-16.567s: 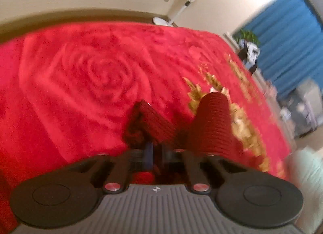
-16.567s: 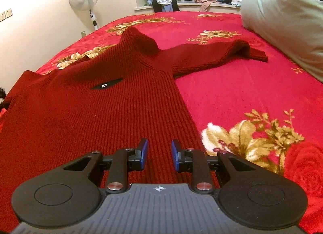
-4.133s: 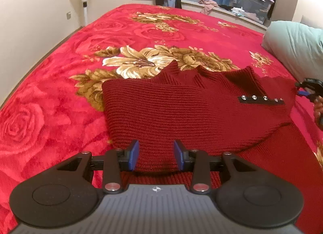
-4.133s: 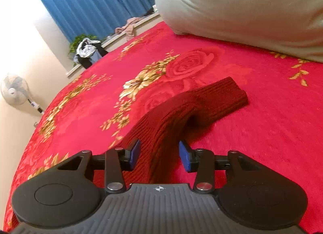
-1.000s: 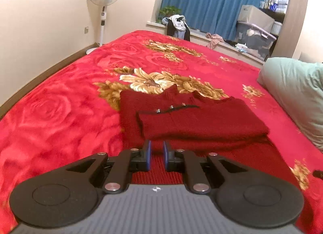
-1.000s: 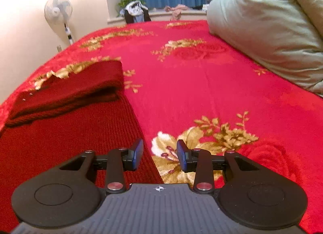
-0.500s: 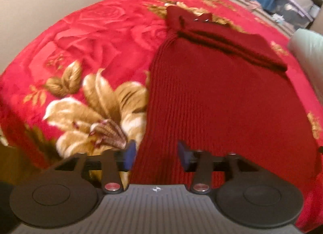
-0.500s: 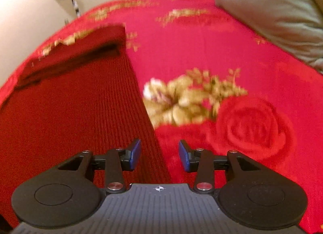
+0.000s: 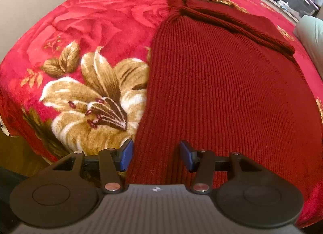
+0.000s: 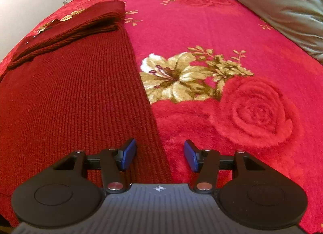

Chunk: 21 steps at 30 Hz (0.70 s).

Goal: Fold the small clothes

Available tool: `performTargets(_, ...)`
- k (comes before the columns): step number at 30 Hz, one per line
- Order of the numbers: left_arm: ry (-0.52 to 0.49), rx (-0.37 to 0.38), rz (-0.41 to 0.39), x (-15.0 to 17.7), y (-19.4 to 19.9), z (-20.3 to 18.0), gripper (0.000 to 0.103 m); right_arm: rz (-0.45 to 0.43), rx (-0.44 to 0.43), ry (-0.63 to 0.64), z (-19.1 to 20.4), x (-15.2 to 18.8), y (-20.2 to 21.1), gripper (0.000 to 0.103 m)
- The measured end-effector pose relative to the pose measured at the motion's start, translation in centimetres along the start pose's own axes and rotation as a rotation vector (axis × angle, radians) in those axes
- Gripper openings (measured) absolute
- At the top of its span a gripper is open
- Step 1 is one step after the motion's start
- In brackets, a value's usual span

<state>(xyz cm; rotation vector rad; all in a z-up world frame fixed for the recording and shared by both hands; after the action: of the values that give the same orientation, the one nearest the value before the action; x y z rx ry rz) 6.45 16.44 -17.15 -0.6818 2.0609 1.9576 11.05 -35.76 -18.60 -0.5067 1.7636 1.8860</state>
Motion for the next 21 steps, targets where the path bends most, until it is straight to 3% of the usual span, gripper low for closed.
performTargets(21, -0.009, -0.004, 0.002, 0.16, 0.02, -0.02, 0.056, 0.007, -0.042, 0.012, 0.76, 0.08, 0.17, 0.055)
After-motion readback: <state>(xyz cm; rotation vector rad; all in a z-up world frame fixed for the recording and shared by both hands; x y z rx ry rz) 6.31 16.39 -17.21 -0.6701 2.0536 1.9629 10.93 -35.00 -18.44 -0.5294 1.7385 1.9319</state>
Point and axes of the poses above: each gripper's, at about its wrist camera, not at the fingertips, and y roughly against the way its jaws point, z to its left, x to its underside, the point moved 9 cm from there along -y, roughly the way its jaws point, and after that the axes turned 1 degree about z, right-handed, at the moved point
